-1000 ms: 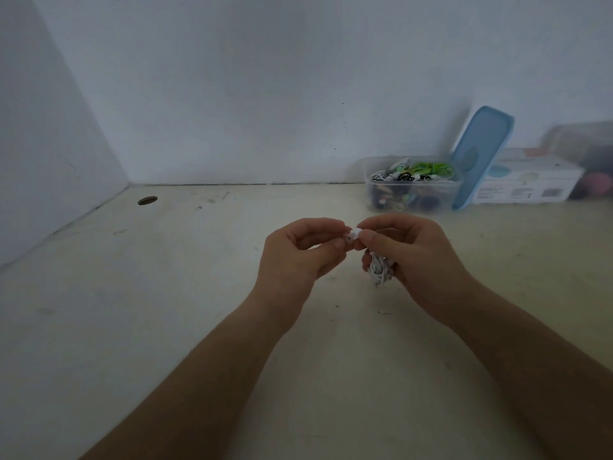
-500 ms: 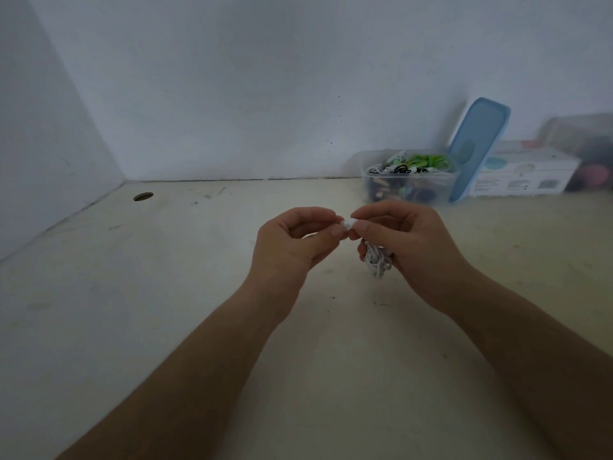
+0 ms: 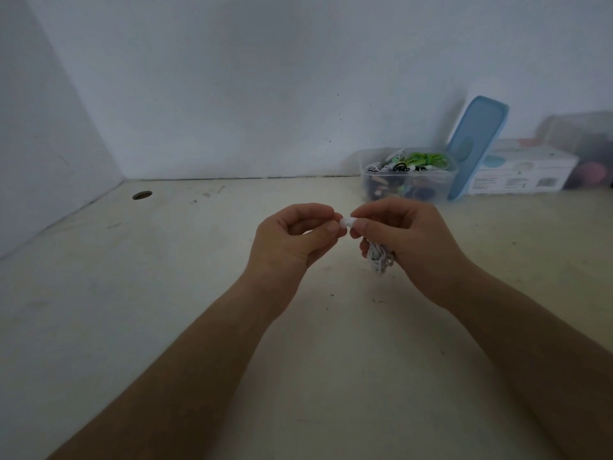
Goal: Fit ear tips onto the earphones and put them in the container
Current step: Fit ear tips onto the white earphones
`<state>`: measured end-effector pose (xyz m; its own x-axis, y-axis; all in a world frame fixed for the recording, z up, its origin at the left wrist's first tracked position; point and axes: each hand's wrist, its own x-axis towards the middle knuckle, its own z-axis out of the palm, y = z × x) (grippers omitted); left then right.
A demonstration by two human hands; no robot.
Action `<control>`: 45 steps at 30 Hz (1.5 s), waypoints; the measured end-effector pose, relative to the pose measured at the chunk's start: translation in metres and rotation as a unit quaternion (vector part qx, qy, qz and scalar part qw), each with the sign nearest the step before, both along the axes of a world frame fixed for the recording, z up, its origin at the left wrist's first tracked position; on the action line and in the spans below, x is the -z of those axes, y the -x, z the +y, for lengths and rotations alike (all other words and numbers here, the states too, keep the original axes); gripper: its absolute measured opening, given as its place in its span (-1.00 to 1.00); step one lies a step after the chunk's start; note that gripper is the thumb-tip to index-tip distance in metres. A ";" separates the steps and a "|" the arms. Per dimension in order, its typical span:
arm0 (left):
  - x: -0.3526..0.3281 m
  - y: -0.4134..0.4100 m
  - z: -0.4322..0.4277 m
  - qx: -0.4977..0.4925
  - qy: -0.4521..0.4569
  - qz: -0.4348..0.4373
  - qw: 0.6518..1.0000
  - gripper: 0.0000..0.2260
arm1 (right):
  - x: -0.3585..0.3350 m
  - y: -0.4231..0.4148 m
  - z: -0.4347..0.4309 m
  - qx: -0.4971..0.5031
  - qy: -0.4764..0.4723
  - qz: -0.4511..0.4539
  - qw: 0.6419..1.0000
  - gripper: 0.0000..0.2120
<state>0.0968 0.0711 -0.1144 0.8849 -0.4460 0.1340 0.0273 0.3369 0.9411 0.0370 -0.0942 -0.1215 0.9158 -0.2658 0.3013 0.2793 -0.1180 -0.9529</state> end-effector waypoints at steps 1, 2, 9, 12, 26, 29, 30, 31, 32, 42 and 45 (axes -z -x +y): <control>0.000 0.000 0.000 0.005 0.003 0.003 1.000 -0.84 | 0.000 0.000 -0.001 -0.001 0.004 0.001 1.000 -0.85; 0.000 -0.001 0.001 0.009 0.004 0.006 1.000 -0.84 | 0.000 0.000 -0.001 -0.005 0.005 0.003 1.000 -0.85; -0.002 -0.004 0.005 0.066 -0.003 0.021 0.998 -0.77 | -0.001 0.000 -0.004 -0.068 -0.022 0.012 0.997 -0.77; -0.001 -0.005 0.008 0.096 -0.012 0.031 0.995 -0.78 | 0.000 0.001 -0.006 -0.088 -0.019 0.019 0.996 -0.74; -0.001 -0.003 0.008 0.095 -0.014 0.028 0.995 -0.78 | -0.002 0.001 -0.008 -0.072 0.023 0.000 0.997 -0.78; 0.000 -0.003 0.007 0.089 -0.014 0.026 0.996 -0.77 | -0.001 0.001 -0.006 -0.061 0.028 -0.001 0.998 -0.83; 0.000 -0.004 0.006 0.087 -0.016 0.025 0.996 -0.76 | 0.000 0.000 -0.006 -0.059 0.027 0.001 0.998 -0.81; 0.000 -0.004 0.006 0.085 -0.019 0.023 0.996 -0.76 | 0.000 0.000 -0.005 -0.060 0.024 0.003 0.998 -0.79; 0.000 -0.005 0.007 0.084 -0.024 0.022 0.996 -0.76 | 0.000 0.000 -0.005 -0.063 0.019 0.009 0.998 -0.75; 0.000 -0.002 0.006 0.062 -0.047 -0.015 0.997 -0.72 | -0.001 0.002 -0.005 -0.062 0.002 0.039 0.997 -0.64; -0.001 -0.002 0.006 0.062 -0.057 -0.023 0.996 -0.71 | -0.002 0.002 -0.006 -0.069 -0.022 0.048 0.996 -0.68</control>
